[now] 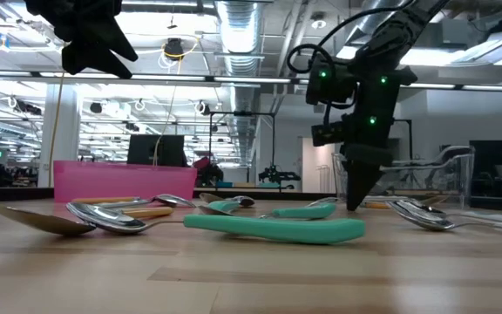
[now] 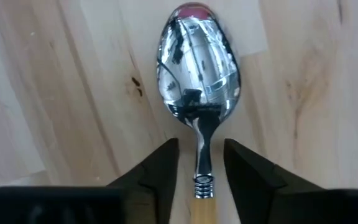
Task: Sort silverware by color (type)
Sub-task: Put the orange spoon into the red bin
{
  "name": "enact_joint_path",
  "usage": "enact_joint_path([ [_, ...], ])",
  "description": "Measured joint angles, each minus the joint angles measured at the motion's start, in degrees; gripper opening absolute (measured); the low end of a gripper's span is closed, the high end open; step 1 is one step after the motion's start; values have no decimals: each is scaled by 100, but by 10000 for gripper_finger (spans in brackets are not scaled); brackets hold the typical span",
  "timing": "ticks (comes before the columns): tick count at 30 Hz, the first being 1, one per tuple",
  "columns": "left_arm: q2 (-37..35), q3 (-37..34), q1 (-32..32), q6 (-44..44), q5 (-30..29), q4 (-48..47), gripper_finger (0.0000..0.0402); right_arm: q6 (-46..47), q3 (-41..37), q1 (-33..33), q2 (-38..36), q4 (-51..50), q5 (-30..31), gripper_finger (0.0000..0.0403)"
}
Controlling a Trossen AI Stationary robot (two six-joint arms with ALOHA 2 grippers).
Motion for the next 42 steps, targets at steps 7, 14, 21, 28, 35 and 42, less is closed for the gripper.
enact_joint_path([
  [7,-2,0,0,0,-2,-2,205,219,-9,-67,40,-8,-88,34],
  [14,-3,0,0,15,-2,0,205,469,-21,60,-97,61,54,34],
  [21,-295,0,0,137,37,4,205,772,136,228,-649,195,106,27],
  [28,-996,0,-1,280,-52,32,205,740,396,335,-976,2018,166,19],
  [35,-1791,2,-1,672,-140,248,205,525,764,318,-416,4665,192,19],
  [42,-2378,6,0,1091,-227,581,205,305,2176,269,911,5751,190,18],
])
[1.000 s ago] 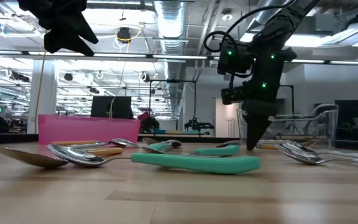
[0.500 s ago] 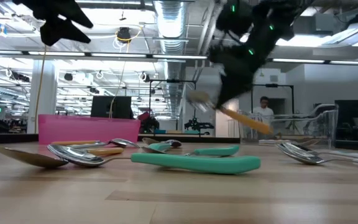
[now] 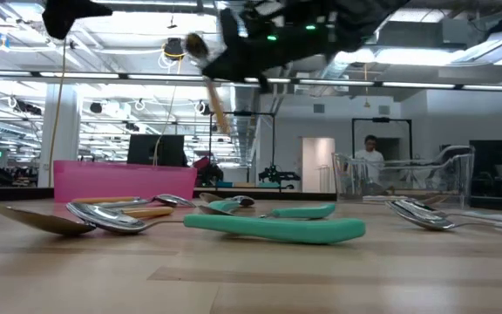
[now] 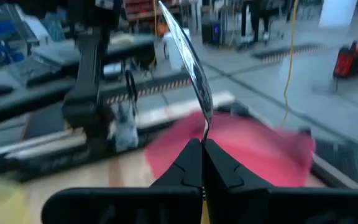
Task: Sort silverware by color (type)
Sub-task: Put the orange spoon into the red bin
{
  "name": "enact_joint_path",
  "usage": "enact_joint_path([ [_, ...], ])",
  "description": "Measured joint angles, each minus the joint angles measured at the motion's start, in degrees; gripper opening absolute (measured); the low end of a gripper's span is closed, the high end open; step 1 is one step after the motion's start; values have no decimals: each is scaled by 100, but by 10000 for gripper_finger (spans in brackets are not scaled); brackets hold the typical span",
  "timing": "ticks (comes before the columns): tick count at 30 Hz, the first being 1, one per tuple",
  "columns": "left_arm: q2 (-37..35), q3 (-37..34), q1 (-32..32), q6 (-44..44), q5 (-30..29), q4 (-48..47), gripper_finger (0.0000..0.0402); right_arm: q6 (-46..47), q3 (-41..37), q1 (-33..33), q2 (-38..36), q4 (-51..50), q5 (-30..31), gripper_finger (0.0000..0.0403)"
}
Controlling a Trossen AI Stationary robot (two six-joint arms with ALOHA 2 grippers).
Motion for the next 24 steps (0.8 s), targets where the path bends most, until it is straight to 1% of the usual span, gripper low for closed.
enact_joint_path([
  [5,-223,0,-1,111,-74,5,205,-426,1488,-87,1058,-194,-1,18],
  [8,-292,0,0,114,-75,13,205,-478,2446,-211,1629,-672,-71,18],
  [11,-332,0,-1,229,-56,0,205,-470,3415,-356,2194,-1203,-287,18],
  [15,-328,0,-1,284,-30,-11,205,-462,4457,-471,2852,-1965,-346,18],
  [20,-330,0,0,344,-26,-19,205,-425,5247,-580,3335,-2647,-486,18],
  [24,-330,0,0,369,-25,-31,205,-412,5412,-650,3479,-2686,-485,18],
])
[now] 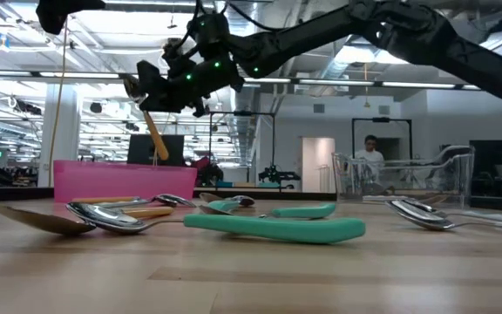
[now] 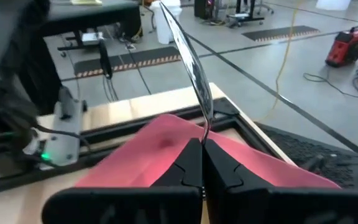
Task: Sort silverware by color (type)
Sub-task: Put the orange spoon into the red bin
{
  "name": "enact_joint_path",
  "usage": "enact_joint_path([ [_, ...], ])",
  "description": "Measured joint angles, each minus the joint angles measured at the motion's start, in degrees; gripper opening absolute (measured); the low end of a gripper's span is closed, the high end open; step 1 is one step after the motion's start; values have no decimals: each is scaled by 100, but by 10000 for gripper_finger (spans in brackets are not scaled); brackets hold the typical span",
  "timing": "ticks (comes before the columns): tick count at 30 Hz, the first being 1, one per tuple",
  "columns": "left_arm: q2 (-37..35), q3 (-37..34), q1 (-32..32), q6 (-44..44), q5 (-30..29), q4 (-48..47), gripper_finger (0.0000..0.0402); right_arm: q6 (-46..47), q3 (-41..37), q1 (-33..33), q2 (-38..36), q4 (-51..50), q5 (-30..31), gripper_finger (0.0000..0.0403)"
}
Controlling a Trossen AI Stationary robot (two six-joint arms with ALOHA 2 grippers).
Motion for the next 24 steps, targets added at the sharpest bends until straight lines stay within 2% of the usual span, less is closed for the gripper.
enact_joint_path([
  [24,2,0,0,160,-31,-9,205,551,-4,-248,317,53,9,25],
])
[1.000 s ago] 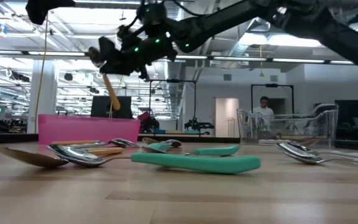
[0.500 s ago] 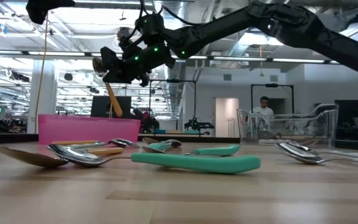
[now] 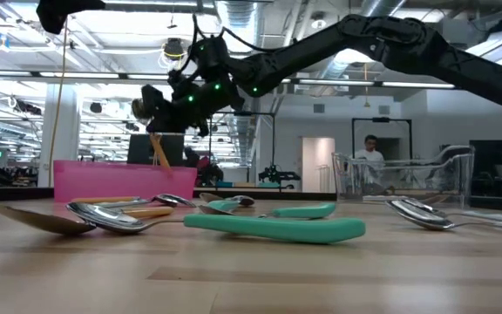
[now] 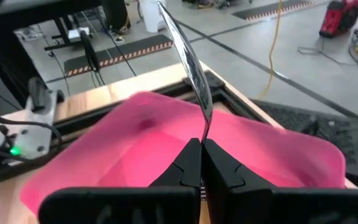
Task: Sort silverware by color (type)
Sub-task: Put the orange spoon into the red bin
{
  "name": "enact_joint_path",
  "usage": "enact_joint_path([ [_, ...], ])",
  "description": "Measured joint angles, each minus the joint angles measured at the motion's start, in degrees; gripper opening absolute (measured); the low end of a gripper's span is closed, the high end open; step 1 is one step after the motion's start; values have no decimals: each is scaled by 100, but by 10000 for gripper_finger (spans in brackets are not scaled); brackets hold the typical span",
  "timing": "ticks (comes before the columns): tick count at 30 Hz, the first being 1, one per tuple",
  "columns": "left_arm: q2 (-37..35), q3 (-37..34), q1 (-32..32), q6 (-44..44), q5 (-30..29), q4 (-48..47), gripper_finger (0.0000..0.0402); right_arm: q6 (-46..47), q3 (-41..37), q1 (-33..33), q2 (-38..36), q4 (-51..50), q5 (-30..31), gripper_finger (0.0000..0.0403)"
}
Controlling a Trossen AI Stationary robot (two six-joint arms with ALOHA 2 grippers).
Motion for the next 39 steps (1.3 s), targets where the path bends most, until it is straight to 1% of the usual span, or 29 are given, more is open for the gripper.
enact_joint_path([
  [9,-1,-2,0,-2,0,0,205,26,0,-4,-7,-172,-2,47],
  [22,0,-2,0,-2,2,0,205,28,2,-21,-9,-358,1,55],
  [31,-1,-2,0,-4,2,-52,205,-22,2,-19,-9,-405,-8,99],
  [34,-1,-2,0,-7,1,-175,205,-33,2,-2,-35,-448,-115,119],
  [36,0,-2,0,-31,-7,-233,205,-62,0,19,-151,-566,-168,132],
  [37,-2,-2,0,-60,-7,-267,205,-142,0,18,-257,-680,-287,138],
  [39,0,-4,-2,-63,-7,-278,205,-434,0,26,-607,-1170,-470,148],
])
